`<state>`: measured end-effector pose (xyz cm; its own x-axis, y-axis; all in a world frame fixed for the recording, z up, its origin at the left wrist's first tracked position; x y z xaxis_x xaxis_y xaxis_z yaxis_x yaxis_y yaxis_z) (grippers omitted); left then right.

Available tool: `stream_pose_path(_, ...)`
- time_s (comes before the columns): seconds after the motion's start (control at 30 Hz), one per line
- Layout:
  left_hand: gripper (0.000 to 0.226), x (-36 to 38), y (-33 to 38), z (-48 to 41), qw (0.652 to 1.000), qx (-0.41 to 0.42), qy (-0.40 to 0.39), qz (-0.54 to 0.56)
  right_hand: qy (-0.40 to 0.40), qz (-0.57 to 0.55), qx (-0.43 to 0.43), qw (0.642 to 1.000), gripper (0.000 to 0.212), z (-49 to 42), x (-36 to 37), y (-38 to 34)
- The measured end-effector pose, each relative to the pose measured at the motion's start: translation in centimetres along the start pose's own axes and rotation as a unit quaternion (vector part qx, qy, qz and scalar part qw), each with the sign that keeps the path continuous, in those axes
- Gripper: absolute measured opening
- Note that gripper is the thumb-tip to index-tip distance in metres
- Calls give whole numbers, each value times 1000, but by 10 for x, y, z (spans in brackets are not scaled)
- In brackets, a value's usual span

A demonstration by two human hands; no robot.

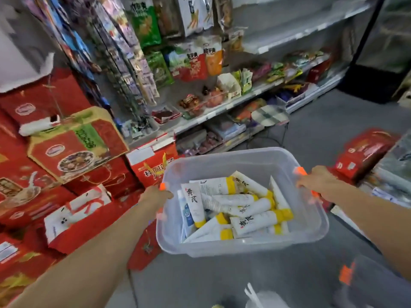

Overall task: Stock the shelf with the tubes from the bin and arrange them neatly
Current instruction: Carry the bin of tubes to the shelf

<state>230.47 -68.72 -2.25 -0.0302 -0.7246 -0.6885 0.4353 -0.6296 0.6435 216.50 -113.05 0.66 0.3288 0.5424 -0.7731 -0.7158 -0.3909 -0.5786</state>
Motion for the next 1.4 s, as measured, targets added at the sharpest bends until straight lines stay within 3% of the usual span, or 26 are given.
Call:
stream_pose_path(0.17,45,81,140,-113,998,34,-31,-34,26,-5,37,999,25,-157,-10,-41)
stream_pose_path(0.3,39,163,233,-187,997,37,-50,-34,43,-13,40,998,19,-294,-20,-69)
stream_pose_path(0.4,59,228,294,-242,998,10,-68,-6,37,-3,51,998,26,-391,-31,-92)
stream_pose_path(0.57,30,310,408,-300,997,-22,-79,11,31,-1,45,999,16,-548,-55,-139)
stream_pose_path(0.7,35,382,481,-370,996,-39,-83,14,13,12,52,998,22,-685,-53,-173)
stream_pose_path(1.03,21,552,599,-519,985,-150,-43,71,-45,97,2,994,17,-987,9,-257)
stream_pose_path(1.1,25,575,613,-533,980,-178,-31,79,-61,117,-14,991,27,-1031,22,-273)
stream_pose_path(1.23,51,618,633,-554,970,-216,-14,114,-117,141,-40,982,26,-1112,59,-296)
stream_pose_path(1.3,40,639,640,-558,962,-247,-24,111,-134,162,-59,976,32,-1147,80,-300)
stream_pose_path(1.37,8,658,641,-561,953,-277,12,118,-146,185,-86,968,33,-1178,100,-303)
stream_pose_path(1.4,14,668,641,-562,947,-293,42,123,-158,200,-97,962,30,-1191,108,-303)
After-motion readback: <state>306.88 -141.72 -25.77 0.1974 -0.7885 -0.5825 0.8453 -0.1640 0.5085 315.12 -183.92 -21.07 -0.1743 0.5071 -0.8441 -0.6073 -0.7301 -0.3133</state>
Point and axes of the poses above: each hand's wrist, its own z-axis away from the middle knuckle, its own x-axis out of the palm, y = z × x, the point moved 5 cm from there along -z, towards the middle knuckle, and after that the axes turned 9 degrees about y, right-handed, at the moved point
